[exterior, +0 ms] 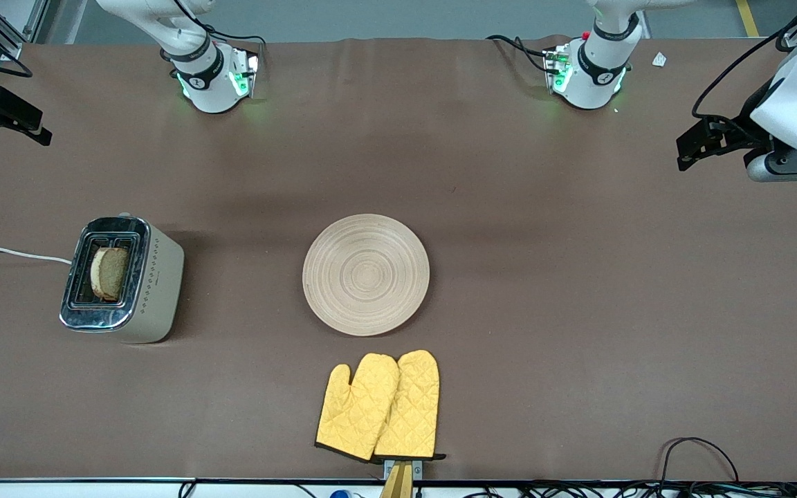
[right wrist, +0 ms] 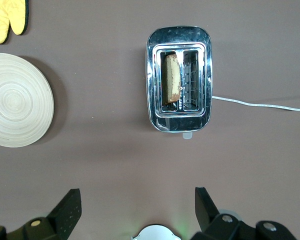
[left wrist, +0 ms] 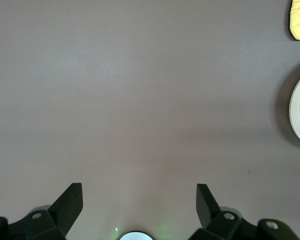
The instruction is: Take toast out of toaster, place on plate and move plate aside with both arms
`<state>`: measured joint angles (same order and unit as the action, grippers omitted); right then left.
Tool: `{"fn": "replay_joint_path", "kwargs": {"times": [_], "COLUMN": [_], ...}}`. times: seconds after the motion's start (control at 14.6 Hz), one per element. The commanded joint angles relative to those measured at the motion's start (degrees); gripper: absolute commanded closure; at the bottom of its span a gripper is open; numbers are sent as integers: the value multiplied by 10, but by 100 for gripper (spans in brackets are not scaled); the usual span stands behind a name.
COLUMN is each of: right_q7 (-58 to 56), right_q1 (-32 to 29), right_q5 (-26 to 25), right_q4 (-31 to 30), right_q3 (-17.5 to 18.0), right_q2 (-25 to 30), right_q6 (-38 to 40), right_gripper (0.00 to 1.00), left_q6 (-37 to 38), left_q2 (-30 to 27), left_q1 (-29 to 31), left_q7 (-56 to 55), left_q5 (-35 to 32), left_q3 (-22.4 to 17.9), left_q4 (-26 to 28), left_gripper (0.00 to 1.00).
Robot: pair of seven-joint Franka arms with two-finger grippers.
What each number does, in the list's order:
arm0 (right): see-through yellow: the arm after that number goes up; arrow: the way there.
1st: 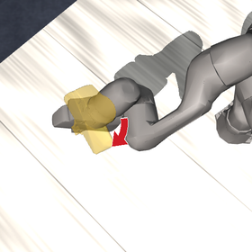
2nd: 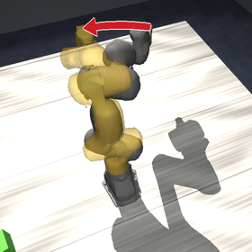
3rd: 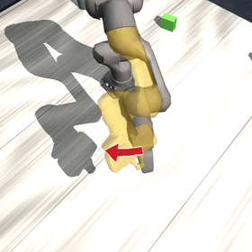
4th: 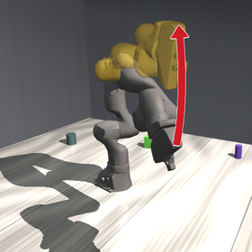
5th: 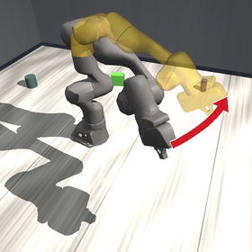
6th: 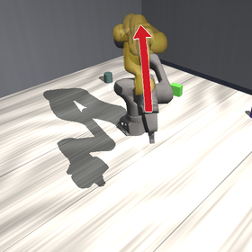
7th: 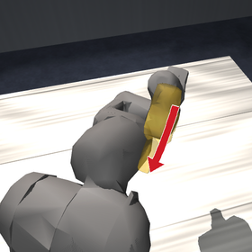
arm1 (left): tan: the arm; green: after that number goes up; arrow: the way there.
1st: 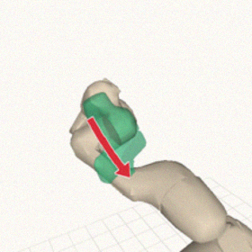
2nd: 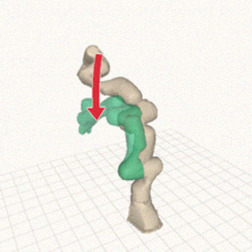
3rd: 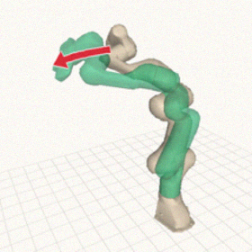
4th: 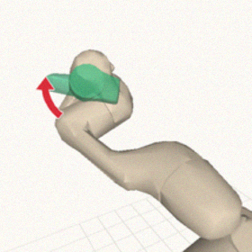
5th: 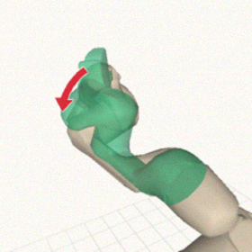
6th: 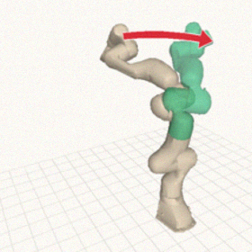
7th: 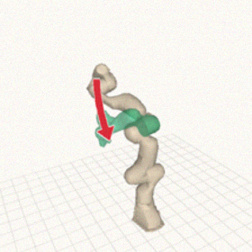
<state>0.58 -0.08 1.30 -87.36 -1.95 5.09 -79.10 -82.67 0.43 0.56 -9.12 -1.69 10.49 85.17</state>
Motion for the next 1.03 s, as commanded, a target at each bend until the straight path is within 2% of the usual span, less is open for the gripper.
{"fn": "replay_joint_path", "kwargs": {"times": [0.0,0.48,0.68,0.96], "right_q7": [-4,-4,-3,-5], "right_q1": [1,2,-2,-4], "right_q5": [9,8,8,6], "right_q4": [-4,-7,-46,-132], "right_q3": [-1,-1,-1,-2], "right_q2": [4,3,-4,-14], "right_q6": [-2,-1,-26,-115], "right_gripper": [0,0,0,0], "left_q6": [2,3,2,3], "left_q2": [9,9,9,9], "left_q1": [1,3,4,4], "left_q7": [7,7,8,8], "left_q5": [-10,-9,-9,-9], "left_q3": [1,1,1,1], "left_q4": [-16,-17,-17,-17], "left_gripper": [0,0,0,0]}}
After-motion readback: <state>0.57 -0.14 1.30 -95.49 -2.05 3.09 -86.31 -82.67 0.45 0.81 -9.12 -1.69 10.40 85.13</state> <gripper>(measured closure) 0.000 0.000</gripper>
